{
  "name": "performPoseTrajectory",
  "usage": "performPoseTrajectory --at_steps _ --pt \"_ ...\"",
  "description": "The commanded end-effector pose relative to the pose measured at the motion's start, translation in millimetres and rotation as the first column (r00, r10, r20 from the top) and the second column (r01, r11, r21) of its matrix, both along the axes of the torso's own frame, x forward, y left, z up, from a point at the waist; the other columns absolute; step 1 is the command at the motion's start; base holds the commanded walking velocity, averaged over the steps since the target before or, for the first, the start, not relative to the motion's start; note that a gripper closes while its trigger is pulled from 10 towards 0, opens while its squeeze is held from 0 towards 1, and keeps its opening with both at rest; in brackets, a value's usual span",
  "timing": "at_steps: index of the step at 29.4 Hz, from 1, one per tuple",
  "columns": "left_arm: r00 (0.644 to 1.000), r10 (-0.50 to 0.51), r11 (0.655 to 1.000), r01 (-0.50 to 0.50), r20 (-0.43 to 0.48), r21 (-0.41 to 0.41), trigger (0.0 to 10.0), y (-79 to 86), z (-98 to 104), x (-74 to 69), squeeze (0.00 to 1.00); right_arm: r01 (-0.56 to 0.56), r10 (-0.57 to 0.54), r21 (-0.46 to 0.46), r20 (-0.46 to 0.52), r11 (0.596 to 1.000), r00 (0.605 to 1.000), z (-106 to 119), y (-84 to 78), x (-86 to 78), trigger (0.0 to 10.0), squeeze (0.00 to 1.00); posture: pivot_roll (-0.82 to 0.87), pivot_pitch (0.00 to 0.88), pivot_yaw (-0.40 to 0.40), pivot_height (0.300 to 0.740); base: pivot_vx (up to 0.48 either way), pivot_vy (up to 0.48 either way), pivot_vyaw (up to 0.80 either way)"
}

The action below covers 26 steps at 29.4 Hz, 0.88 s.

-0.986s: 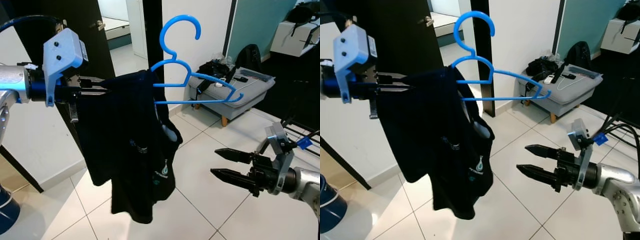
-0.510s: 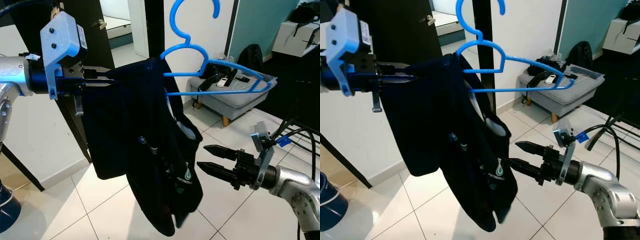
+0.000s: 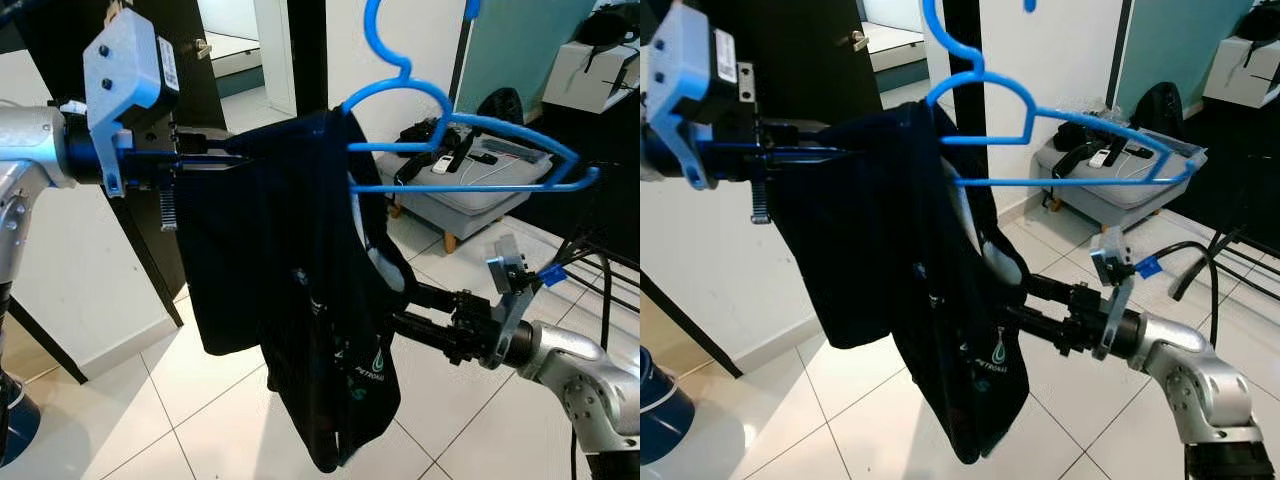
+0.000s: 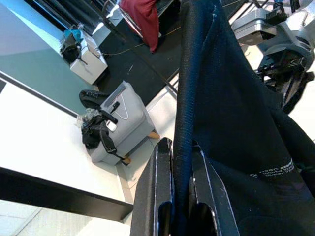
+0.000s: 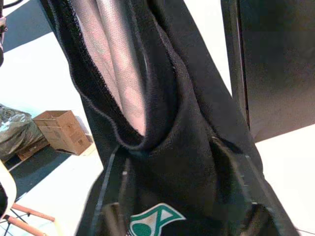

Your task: Hang hanger

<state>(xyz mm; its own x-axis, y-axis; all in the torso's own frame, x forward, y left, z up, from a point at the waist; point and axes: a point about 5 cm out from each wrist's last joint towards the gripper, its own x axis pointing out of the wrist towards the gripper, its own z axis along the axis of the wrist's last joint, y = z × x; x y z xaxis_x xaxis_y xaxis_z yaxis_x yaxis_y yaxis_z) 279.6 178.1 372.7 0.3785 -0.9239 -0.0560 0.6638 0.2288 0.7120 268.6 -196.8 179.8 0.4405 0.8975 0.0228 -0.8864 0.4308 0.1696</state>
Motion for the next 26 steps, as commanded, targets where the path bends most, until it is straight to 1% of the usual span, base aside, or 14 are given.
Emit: performPoseTrajectory --at_steps 1,9,12,14,15,16,17,20,21,22,24,25,26 --pt "1.000 -0.011 1.000 0.012 0.018 -0.019 10.0 1.9 6.8 -2.6 0.00 -0.025 0.025 0.000 0.023 1.000 0.999 2.6 5.8 -0.4 0.0 0.00 -0.03 0.000 0.078 0.731 0.000 0.000 0.00" --pt "0.999 0.031 0.999 -0.031 0.012 -0.011 10.0 10.5 4.7 1.3 0.00 -0.008 0.009 -0.009 0.029 1.000 1.000 4.0 0.9 -1.0 0.0 0.00 -0.04 0.000 0.079 0.731 0.000 0.000 0.00" --pt "0.998 0.057 0.998 -0.057 0.009 -0.011 10.0 16.6 5.0 3.2 0.00 0.003 -0.002 -0.016 0.030 1.000 1.000 5.1 -3.4 -1.9 0.0 0.00 -0.04 0.000 0.082 0.731 0.000 0.000 0.00" --pt "0.998 0.057 0.998 -0.057 0.009 -0.011 10.0 16.6 5.0 3.2 0.00 0.003 -0.002 -0.016 0.030 1.000 1.000 5.1 -3.4 -1.9 0.0 0.00 -0.04 0.000 0.082 0.731 0.000 0.000 0.00" --pt "0.997 0.074 0.997 -0.074 0.005 -0.009 10.0 20.9 4.8 4.4 0.00 0.011 -0.010 -0.021 0.032 1.000 0.999 5.7 -6.1 -2.2 0.0 0.00 -0.04 0.000 0.084 0.731 0.000 0.000 0.00" --pt "0.997 0.074 0.997 -0.074 0.005 -0.009 10.0 20.9 4.8 4.4 0.00 0.011 -0.010 -0.021 0.032 1.000 0.999 5.7 -6.1 -2.2 0.0 0.00 -0.04 0.000 0.084 0.731 0.000 0.000 0.00" --pt "0.996 0.090 0.996 -0.090 -0.007 0.001 10.0 25.7 3.3 5.4 0.00 0.029 -0.028 -0.029 0.037 0.999 0.999 6.7 -10.2 -1.7 0.0 0.00 -0.04 0.000 0.080 0.731 0.000 0.000 0.00" --pt "0.996 0.090 0.996 -0.090 -0.007 0.001 10.0 25.7 3.3 5.4 0.00 0.029 -0.028 -0.029 0.037 0.999 0.999 6.7 -10.2 -1.7 0.0 0.00 -0.04 0.000 0.080 0.731 0.000 0.000 0.00" --pt "0.995 0.096 0.995 -0.095 -0.021 0.027 10.0 30.0 -0.1 4.4 0.00 0.053 -0.051 -0.035 0.046 0.998 0.998 8.3 -15.1 -0.1 0.0 0.00 -0.04 0.000 0.080 0.731 0.000 0.000 0.00" --pt "0.996 0.069 0.995 -0.064 -0.062 0.074 10.0 34.4 -7.5 -2.2 0.00 0.094 -0.092 -0.034 0.060 0.995 0.994 12.0 -23.0 3.0 0.0 0.00 -0.04 0.000 0.081 0.731 0.000 0.000 0.00" --pt "0.996 0.069 0.995 -0.064 -0.062 0.074 10.0 34.4 -7.5 -2.2 0.00 0.094 -0.092 -0.034 0.060 0.995 0.994 12.0 -23.0 3.0 0.0 0.00 -0.04 0.000 0.081 0.731 0.000 0.000 0.00" --pt "0.995 0.024 0.991 -0.011 -0.094 0.134 10.0 37.9 -16.6 -11.6 0.00 0.130 -0.127 -0.028 0.074 0.991 0.989 16.2 -30.5 5.6 0.0 0.00 -0.04 0.000 0.081 0.731 0.000 0.000 0.00" --pt "0.995 0.024 0.991 -0.011 -0.094 0.134 10.0 37.9 -16.6 -11.6 0.00 0.130 -0.127 -0.028 0.074 0.991 0.989 16.2 -30.5 5.6 0.0 0.00 -0.04 0.000 0.081 0.731 0.000 0.000 0.00"
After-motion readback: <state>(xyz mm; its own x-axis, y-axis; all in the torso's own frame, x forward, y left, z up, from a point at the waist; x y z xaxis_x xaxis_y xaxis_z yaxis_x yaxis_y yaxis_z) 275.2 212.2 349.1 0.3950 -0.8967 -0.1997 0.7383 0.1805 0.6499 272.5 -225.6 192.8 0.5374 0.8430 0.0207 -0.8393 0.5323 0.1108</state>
